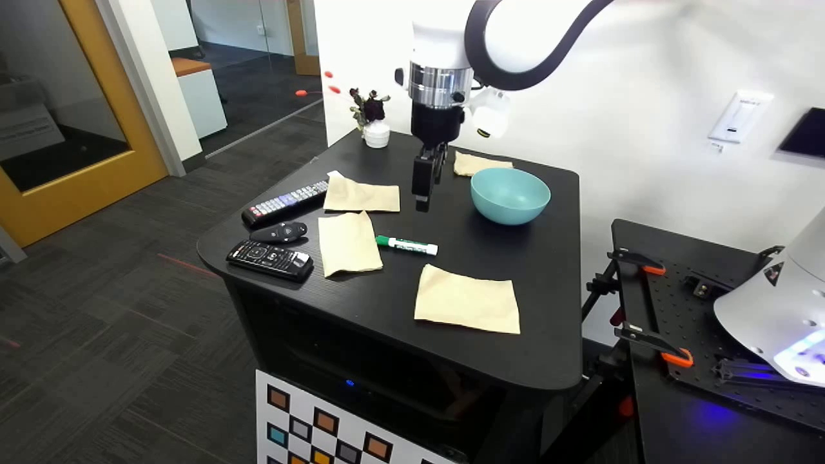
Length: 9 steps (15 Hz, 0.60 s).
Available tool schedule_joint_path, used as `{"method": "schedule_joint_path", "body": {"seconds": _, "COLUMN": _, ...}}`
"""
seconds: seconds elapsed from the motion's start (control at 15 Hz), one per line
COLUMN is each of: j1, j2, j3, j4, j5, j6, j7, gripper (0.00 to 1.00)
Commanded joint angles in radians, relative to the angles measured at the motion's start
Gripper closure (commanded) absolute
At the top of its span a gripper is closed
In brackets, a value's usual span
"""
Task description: Put the green marker in the bowl
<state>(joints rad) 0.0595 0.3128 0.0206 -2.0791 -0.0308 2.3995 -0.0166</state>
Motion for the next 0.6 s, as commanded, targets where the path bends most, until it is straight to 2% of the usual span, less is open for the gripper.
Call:
{"method": "schedule_joint_path", "body": {"seconds": 0.0, "j1": 0.006, "j2": 0.102, "j3": 0.0, "j4": 0.089, "j5": -0.014, "j6": 0.025, "j7": 0.032, "gripper": 0.0}}
{"method": "schedule_joint_path", "body": {"seconds": 0.53, "j1": 0.04, "j2": 0.248, "j3": -0.022, "j4": 0.2, "j5": -0.051, "j6": 0.024, "j7": 0.081, "gripper": 0.0}}
